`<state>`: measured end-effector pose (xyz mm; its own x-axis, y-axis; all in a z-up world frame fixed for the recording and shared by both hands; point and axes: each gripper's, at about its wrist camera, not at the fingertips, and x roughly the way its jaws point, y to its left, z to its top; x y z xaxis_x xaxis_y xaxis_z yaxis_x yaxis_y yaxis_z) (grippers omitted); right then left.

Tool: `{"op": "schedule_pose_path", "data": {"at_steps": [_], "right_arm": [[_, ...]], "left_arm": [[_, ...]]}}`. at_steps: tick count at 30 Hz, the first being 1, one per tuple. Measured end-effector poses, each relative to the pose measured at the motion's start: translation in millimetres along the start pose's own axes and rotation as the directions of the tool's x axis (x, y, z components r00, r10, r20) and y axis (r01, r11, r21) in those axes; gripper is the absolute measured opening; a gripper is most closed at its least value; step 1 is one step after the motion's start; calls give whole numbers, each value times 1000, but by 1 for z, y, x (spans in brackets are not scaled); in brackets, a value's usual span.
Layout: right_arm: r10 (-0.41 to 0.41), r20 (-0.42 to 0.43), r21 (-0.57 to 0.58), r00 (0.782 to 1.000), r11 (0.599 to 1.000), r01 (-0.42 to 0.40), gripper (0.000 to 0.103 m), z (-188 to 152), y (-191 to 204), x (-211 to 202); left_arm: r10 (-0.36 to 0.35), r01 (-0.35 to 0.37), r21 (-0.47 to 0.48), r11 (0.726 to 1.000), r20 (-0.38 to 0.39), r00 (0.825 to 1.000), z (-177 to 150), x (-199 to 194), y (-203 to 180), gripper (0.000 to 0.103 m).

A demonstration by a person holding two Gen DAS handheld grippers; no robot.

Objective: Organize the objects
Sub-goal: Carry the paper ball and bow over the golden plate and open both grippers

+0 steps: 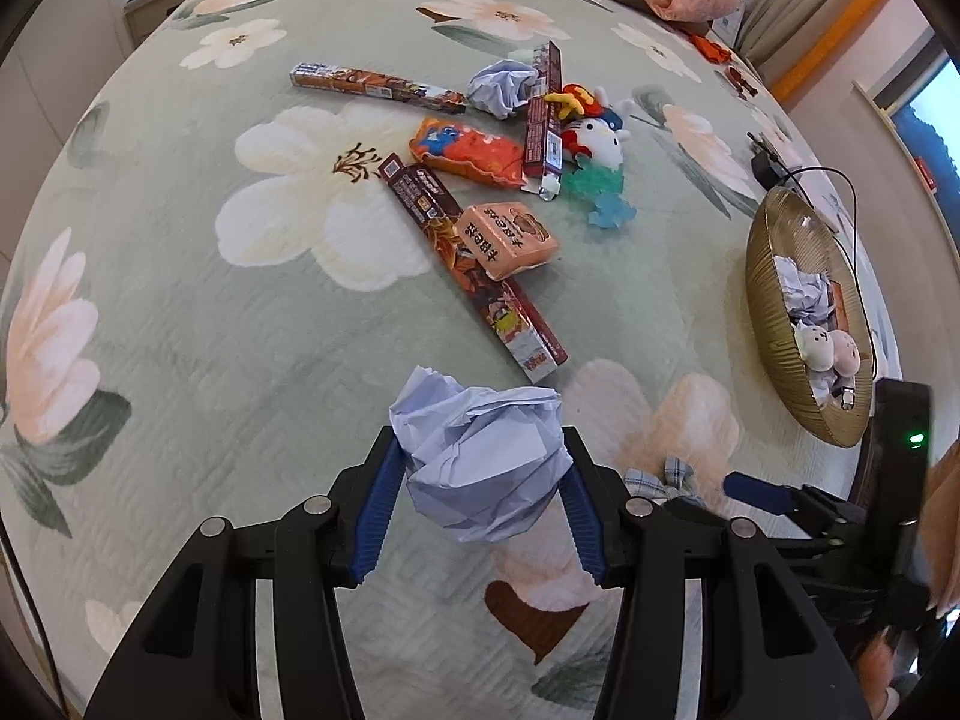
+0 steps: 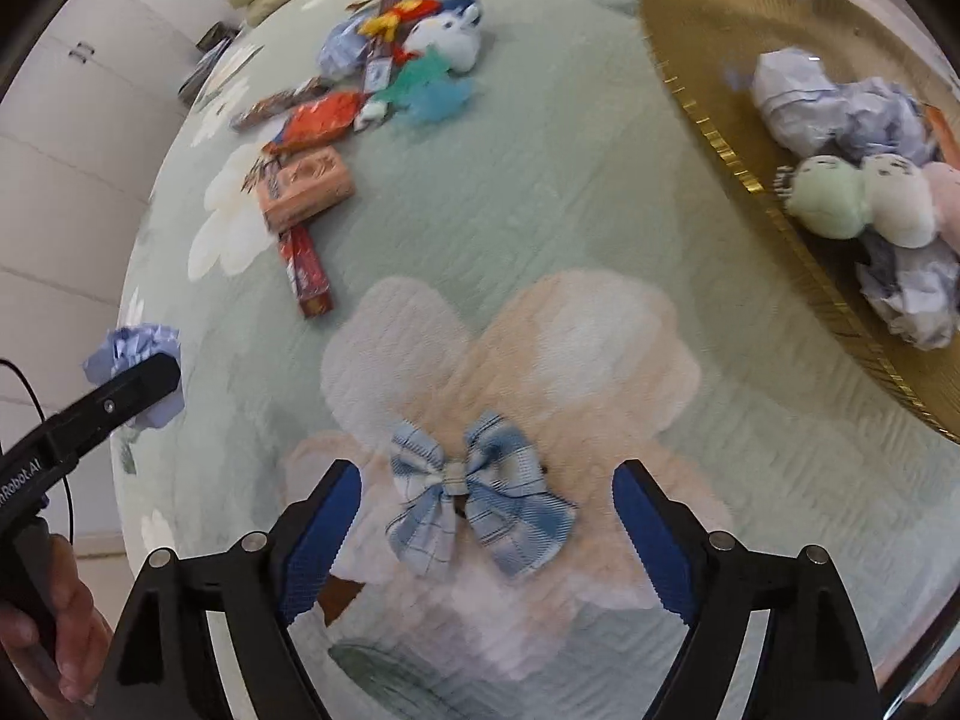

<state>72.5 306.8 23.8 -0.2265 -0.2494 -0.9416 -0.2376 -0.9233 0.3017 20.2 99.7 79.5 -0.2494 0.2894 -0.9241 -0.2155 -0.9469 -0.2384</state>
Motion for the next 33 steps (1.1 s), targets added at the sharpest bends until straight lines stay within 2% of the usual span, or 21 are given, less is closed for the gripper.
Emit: {"op": "schedule_pose_path", "data": {"at_steps": [4,5,7,8,9,10,14,18,22,27,31,33], "right_arm": [[-60,-50,-50,997,997,58,84,-4,9,24],[-96,-53,-66,994,994,92,81,-5,11,28],[-141,-16,-99,990,985,139,55,-8,16,24],[-115,-15,-111,993,987,113,46,-10,18,22],[-99,-12,-113,995,989,97,32,-11,18,20],[-86,-7,-112,996,990,85,28,-11,18,16],[-24,20,-94,1000,995,26,27,-10,12,-6],[42,81,-27,996,999,-40,26,-1,-5,-50],[9,199,16,980,1000,-12,26,13,-29,-101],[-112,363,135,925,989,67,26,46,-76,-170],[-181,429,219,885,971,93,26,63,-114,-206],[-204,451,242,869,965,101,26,71,-129,-218]], "left_arm": [[7,-7,-3,1000,-7,1000,-6,1,-3,48],[10,-10,0,1000,-8,1000,-8,0,-4,48],[10,-9,4,1000,-6,1000,-9,-2,-7,48],[3,-3,4,1000,-2,1000,-9,-3,-8,48],[-8,8,5,1000,4,1000,-8,-6,-11,48],[-11,11,7,1000,8,1000,-6,-7,-13,48],[-22,20,53,998,34,999,5,-19,-35,48],[-77,70,97,993,65,995,20,-27,-70,48],[-138,116,184,976,115,984,40,-38,-118,48],[-210,148,316,937,174,962,72,-45,-185,48],[-270,186,378,907,183,945,91,-38,-229,50],[-284,194,396,897,182,941,100,-28,-249,56]]}}
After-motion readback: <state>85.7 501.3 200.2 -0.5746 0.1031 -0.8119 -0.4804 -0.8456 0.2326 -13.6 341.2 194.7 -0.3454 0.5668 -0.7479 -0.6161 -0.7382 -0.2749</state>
